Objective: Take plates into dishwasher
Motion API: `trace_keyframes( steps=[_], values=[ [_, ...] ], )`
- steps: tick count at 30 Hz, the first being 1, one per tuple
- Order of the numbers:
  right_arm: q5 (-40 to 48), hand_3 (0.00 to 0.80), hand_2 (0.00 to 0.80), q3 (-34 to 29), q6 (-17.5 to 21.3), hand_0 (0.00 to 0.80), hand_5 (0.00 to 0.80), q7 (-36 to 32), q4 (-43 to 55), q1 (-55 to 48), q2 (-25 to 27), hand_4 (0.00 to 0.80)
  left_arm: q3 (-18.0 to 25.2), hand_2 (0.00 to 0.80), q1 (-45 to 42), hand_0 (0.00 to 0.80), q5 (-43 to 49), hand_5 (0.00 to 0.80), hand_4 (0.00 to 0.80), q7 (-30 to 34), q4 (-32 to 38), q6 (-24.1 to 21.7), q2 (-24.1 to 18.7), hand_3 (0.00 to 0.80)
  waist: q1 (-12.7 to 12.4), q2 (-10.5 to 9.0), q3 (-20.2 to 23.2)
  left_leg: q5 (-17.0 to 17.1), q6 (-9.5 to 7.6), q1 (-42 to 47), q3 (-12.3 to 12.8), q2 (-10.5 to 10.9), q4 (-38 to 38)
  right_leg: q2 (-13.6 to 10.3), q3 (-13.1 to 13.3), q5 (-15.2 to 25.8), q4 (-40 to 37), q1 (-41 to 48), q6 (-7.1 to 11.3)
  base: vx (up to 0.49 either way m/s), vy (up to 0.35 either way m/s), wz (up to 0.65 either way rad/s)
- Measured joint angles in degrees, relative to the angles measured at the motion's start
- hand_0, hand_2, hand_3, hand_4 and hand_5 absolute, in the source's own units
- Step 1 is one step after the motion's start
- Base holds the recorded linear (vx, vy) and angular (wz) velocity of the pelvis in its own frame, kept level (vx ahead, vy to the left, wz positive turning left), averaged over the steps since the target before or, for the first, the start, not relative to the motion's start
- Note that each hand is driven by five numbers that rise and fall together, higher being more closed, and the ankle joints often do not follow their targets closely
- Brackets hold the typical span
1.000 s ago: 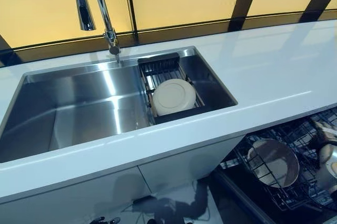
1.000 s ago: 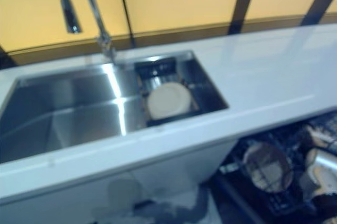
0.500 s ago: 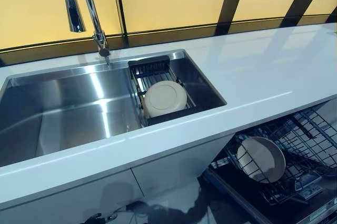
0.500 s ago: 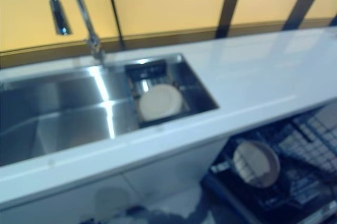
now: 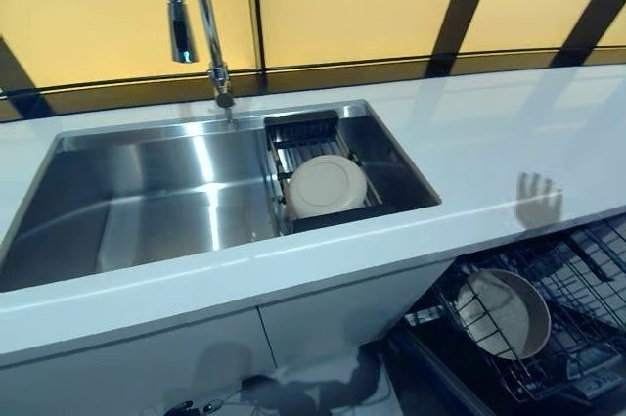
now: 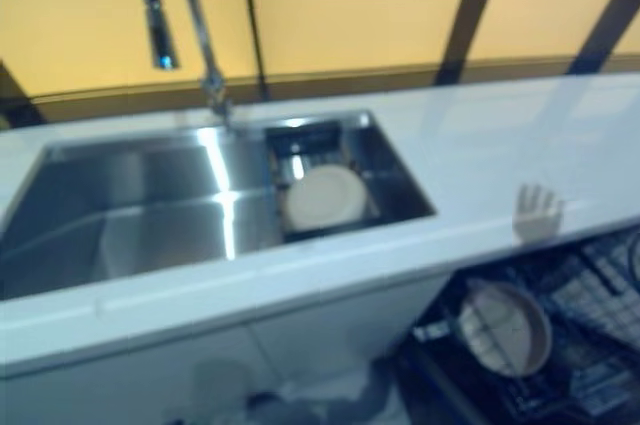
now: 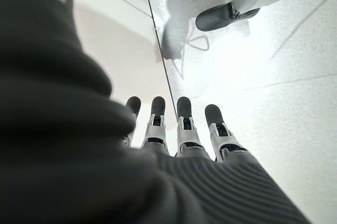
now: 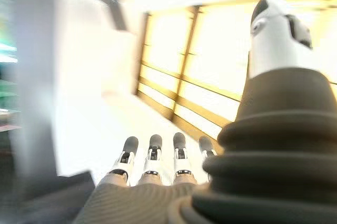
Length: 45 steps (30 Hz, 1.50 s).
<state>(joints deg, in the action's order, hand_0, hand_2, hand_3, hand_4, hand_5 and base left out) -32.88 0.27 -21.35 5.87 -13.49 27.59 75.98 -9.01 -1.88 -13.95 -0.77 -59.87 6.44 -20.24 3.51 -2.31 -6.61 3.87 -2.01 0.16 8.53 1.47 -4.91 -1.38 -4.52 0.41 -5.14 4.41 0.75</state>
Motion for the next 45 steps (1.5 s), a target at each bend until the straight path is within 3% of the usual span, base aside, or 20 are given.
trace_keyframes(
  steps=[9,16,25,32,40,45],
  values=[
    [0.00,0.000,0.000,7.48,6.44,0.000,0.000,0.72,4.30,5.91,-0.03,0.000,0.02,0.000,-1.29,0.000,-1.05,0.000,0.000,-0.54,0.00,0.04,0.27,0.000,-2.34,-0.13,-0.02,0.67,-0.19,-0.98,-3.36,0.74,0.00,-0.32,-3.03,-0.55,0.09,0.44,0.21,0.016,0.010,0.19],
    [7.92,0.000,0.000,18.29,6.70,0.000,0.000,-5.54,3.22,15.27,-1.01,0.000,0.02,0.000,-1.07,0.000,-2.65,0.000,0.000,-0.61,-0.03,-0.07,-0.24,0.000,-3.02,-1.46,-0.95,1.77,-0.19,-3.18,-5.73,0.98,0.02,-0.34,-5.35,-0.61,0.02,-0.84,0.26,-0.023,0.005,0.18],
    [16.65,0.000,0.000,32.95,5.98,0.000,0.000,-10.61,-5.41,33.27,-6.79,0.000,-1.02,0.000,0.70,0.000,-3.18,0.000,0.000,-0.54,0.10,-1.20,-2.14,0.000,-6.54,-2.20,-4.90,3.28,-0.07,-7.53,-8.21,1.16,0.09,-0.09,-7.06,-0.37,0.19,-4.19,0.07,-0.046,0.001,0.15],
    [17.67,0.000,0.000,36.70,6.42,0.000,0.000,-11.04,-5.94,38.55,-10.03,0.000,-1.01,0.000,1.91,0.000,-3.89,0.000,0.000,-0.50,0.32,-2.09,-3.32,0.000,-9.47,-1.64,-8.16,3.53,-0.11,-8.95,-9.31,1.45,0.10,-0.18,-7.31,-0.40,0.22,-5.12,0.11,-0.021,0.021,0.10],
    [5.03,0.000,0.000,38.80,9.44,0.000,0.000,-14.76,-1.80,40.49,-10.27,0.000,-0.98,0.000,2.03,0.000,-3.89,0.000,0.000,-0.46,1.95,-2.27,-3.33,0.000,-9.25,-1.71,-9.01,3.71,-0.19,-8.98,-10.07,1.70,0.09,-0.34,-7.71,-0.53,0.20,-4.88,0.30,-0.006,0.004,0.03],
    [5.07,0.000,0.000,38.77,9.68,0.000,0.000,-18.13,0.03,39.61,-10.27,0.000,-0.96,0.000,2.08,0.000,-3.87,0.000,0.000,-0.42,2.15,-2.35,-3.33,0.000,-9.18,-1.73,-9.02,3.78,-0.25,-8.75,-10.06,1.75,0.09,-0.40,-7.67,-0.52,0.21,-4.63,0.30,0.000,0.000,0.00]
  ],
)
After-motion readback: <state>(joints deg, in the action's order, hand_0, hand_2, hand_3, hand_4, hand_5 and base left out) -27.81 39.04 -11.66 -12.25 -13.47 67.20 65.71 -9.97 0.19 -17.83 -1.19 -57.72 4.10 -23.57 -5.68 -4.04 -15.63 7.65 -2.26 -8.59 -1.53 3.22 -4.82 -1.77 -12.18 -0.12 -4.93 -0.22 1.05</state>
